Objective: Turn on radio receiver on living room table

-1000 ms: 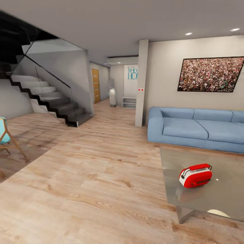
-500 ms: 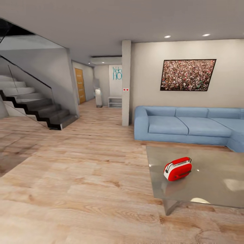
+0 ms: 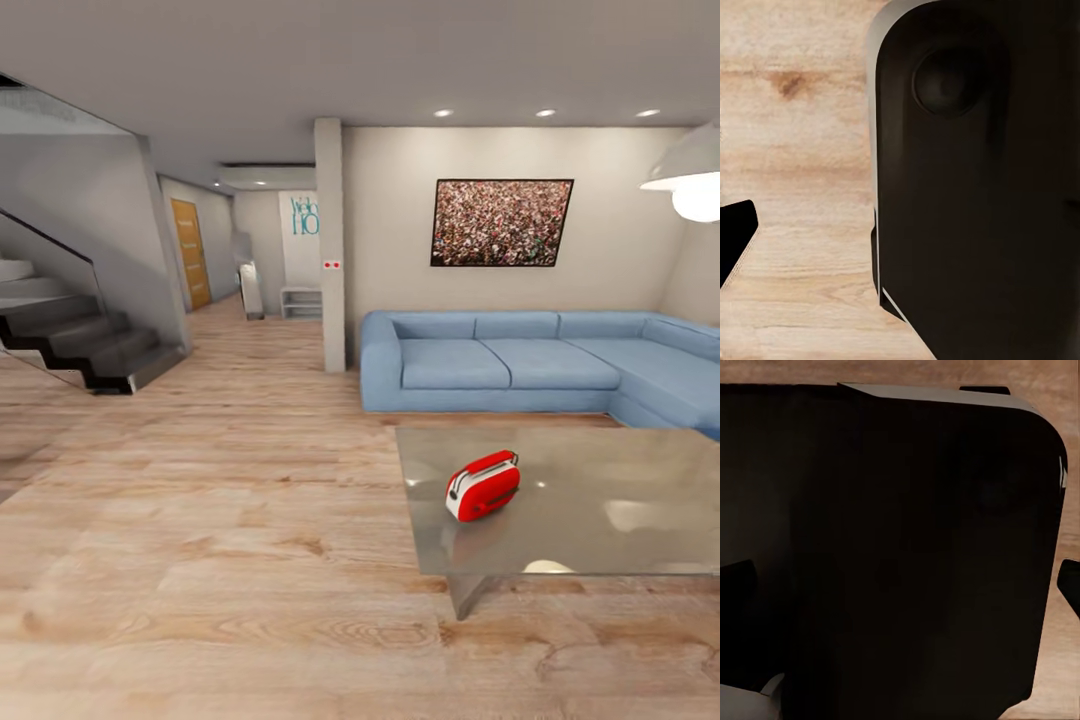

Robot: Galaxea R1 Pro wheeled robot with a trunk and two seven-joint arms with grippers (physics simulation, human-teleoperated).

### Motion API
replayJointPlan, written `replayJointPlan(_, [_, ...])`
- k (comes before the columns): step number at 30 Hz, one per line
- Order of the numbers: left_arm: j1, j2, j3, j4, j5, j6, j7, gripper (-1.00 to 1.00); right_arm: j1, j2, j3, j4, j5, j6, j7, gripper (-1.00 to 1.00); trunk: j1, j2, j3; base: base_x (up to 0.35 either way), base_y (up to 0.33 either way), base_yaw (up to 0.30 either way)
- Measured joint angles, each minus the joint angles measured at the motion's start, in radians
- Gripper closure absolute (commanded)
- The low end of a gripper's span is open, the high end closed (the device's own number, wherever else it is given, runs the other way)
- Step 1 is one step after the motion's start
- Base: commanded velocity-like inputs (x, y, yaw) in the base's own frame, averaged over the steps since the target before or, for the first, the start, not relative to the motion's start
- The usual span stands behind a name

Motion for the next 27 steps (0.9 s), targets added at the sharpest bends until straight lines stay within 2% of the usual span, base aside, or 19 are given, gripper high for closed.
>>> replayJointPlan(3, [0.0, 0.0, 0.0, 0.0, 0.0, 0.0, 0.0, -1.0, 0.0, 0.0, 0.0, 0.0, 0.0, 0.0, 0.0, -1.0, 0.0, 0.0, 0.0, 0.0, 0.0, -0.179])
replayJointPlan(16, [0.0, 0.0, 0.0, 0.0, 0.001, 0.0, -0.001, -1.0, 0.0, 0.0, 0.0, 0.0, 0.0, 0.0, 0.0, -1.0, 0.0, 0.0, 0.0, 0.0, 0.056, -0.007])
replayJointPlan(27, [0.0, 0.0, 0.0, 0.0, 0.001, 0.001, -0.001, -1.0, 0.0, 0.0, 0.0, 0.0, 0.0, 0.0, -0.001, -1.0, 0.0, 0.0, 0.0, 0.0, 0.257, 0.0])
